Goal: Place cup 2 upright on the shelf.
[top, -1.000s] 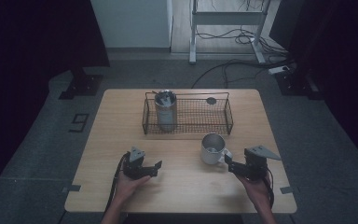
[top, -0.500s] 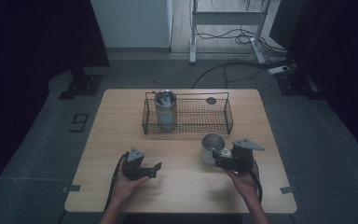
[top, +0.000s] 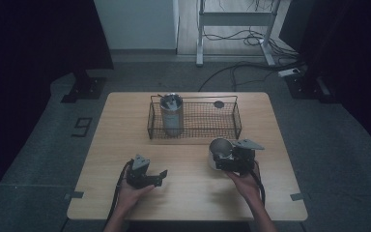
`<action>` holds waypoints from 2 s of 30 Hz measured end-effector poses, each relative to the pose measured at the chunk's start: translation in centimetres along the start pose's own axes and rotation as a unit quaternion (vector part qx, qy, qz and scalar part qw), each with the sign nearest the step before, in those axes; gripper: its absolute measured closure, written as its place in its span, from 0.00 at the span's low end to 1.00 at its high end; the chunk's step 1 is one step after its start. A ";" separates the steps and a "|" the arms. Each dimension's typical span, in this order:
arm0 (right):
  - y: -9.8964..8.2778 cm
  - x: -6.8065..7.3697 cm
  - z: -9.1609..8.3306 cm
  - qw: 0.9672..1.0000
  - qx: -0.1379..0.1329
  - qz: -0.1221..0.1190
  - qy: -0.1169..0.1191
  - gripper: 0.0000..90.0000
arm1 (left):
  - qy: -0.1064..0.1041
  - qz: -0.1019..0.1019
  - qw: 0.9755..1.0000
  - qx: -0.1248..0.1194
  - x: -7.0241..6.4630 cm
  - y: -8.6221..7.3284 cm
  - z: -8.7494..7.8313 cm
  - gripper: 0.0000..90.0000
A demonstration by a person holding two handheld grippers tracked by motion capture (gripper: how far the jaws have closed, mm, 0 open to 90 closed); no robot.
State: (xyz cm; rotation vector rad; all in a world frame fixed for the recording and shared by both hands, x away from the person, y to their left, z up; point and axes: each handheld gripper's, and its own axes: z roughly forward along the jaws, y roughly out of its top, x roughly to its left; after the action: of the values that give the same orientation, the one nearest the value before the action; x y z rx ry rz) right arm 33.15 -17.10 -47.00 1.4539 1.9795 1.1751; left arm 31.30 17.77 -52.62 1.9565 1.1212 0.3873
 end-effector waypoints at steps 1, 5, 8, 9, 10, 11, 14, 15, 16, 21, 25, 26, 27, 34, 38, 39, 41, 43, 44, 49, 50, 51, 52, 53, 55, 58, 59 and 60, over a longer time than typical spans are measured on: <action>0.0 0.1 0.2 1.000 0.002 -0.003 0.000 0.02 | 0.000 -0.001 1.000 0.001 0.0 0.0 0.0 0.14; 0.0 0.3 0.8 1.000 0.011 -0.003 -0.004 0.00 | -0.001 -0.002 1.000 0.001 0.0 -0.1 0.0 0.14; 0.1 0.4 1.5 1.000 0.015 -0.006 -0.010 0.00 | -0.001 -0.001 1.000 0.006 0.0 -0.2 0.1 0.14; 0.1 0.4 1.5 1.000 0.015 -0.006 -0.010 0.00 | -0.001 -0.001 1.000 0.006 0.0 -0.2 0.1 0.14; 0.1 0.3 1.7 1.000 0.017 -0.005 -0.013 0.00 | 0.000 -0.001 1.000 0.006 0.1 -0.2 0.2 0.14; 0.1 0.3 1.7 1.000 0.017 -0.005 -0.013 0.00 | -0.001 -0.002 1.000 0.009 0.1 -0.2 0.2 0.14; 0.1 0.3 2.2 1.000 0.024 -0.004 -0.018 0.00 | 0.000 -0.002 1.000 0.011 0.1 -0.3 0.3 0.14; 0.1 0.3 2.4 0.999 0.026 -0.004 -0.020 0.00 | 0.000 -0.002 1.000 0.011 0.1 -0.3 0.4 0.14; 0.1 0.3 2.7 0.999 0.031 -0.010 -0.029 0.00 | -0.001 -0.003 1.000 0.011 0.1 -0.3 0.4 0.14; 0.1 0.5 3.2 0.998 0.041 -0.019 -0.038 0.00 | 0.000 -0.001 1.000 0.015 0.1 -0.4 0.5 0.14; 0.0 0.6 3.9 0.997 0.050 -0.029 -0.051 0.00 | 0.005 -0.006 1.000 0.016 0.3 -0.4 0.4 0.14; 0.0 0.6 3.9 0.997 0.050 -0.029 -0.051 0.00 | 0.005 -0.007 1.000 0.015 0.4 -0.4 0.3 0.14; 0.0 0.7 4.0 0.997 0.051 -0.029 -0.053 0.00 | 0.005 -0.008 1.000 0.016 0.4 -0.4 0.3 0.14; 0.0 0.6 4.1 0.997 0.053 -0.033 -0.050 0.03 | 0.005 -0.010 1.000 0.016 0.6 -0.4 0.3 0.14; 0.1 0.6 4.0 0.997 0.055 -0.044 -0.039 0.07 | 0.004 -0.012 1.000 0.016 0.6 -0.5 0.3 0.14; 0.1 0.6 4.0 0.997 0.056 -0.046 -0.037 0.07 | 0.003 -0.014 1.000 0.016 0.5 -0.5 0.3 0.14; 0.1 0.5 4.0 0.997 0.056 -0.047 -0.035 0.07 | 0.003 -0.011 1.000 0.019 0.5 -0.5 0.4 0.14; 0.1 0.5 4.0 0.997 0.056 -0.046 -0.034 0.07 | 0.005 -0.012 1.000 0.018 0.6 -0.5 0.4 0.14; 0.1 0.5 4.0 0.997 0.056 -0.046 -0.035 0.07 | 0.006 -0.013 1.000 0.018 0.7 -0.5 0.3 0.14; 0.1 0.5 4.0 0.997 0.056 -0.049 -0.033 0.07 | 0.004 -0.019 1.000 0.017 0.9 -0.5 0.3 0.15; 0.2 0.5 4.0 0.997 0.056 -0.049 -0.033 0.07 | 0.004 -0.019 1.000 0.018 0.9 -0.6 0.3 0.15; 0.2 0.5 4.0 0.997 0.057 -0.050 -0.033 0.07 | 0.004 -0.019 1.000 0.018 0.8 -0.6 0.3 0.15; 0.2 0.5 4.0 0.997 0.057 -0.051 -0.032 0.07 | 0.004 -0.019 1.000 0.018 0.8 -0.6 0.3 0.15; 0.2 0.5 4.0 0.996 0.058 -0.052 -0.032 0.07 | 0.004 -0.019 1.000 0.018 0.9 -0.6 0.3 0.15; 0.2 0.4 4.0 0.996 0.059 -0.054 -0.030 0.07 | 0.005 -0.020 1.000 0.017 0.9 -0.5 0.3 0.15; 0.3 0.2 4.0 0.997 0.059 -0.052 -0.029 0.07 | 0.006 -0.023 1.000 0.017 1.0 -0.6 0.2 0.15; 0.3 0.1 4.0 0.997 0.058 -0.049 -0.028 0.07 | 0.006 -0.024 1.000 0.016 1.0 -0.6 0.2 0.15; 0.3 0.0 3.9 0.997 0.057 -0.048 -0.028 0.07 | 0.006 -0.025 1.000 0.016 1.1 -0.6 0.2 0.15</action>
State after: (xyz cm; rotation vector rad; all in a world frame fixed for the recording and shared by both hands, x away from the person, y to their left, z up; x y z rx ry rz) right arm 36.22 -15.55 -48.93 1.4128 2.0834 0.9844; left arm 31.68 18.70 -53.31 1.9515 1.1884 0.3578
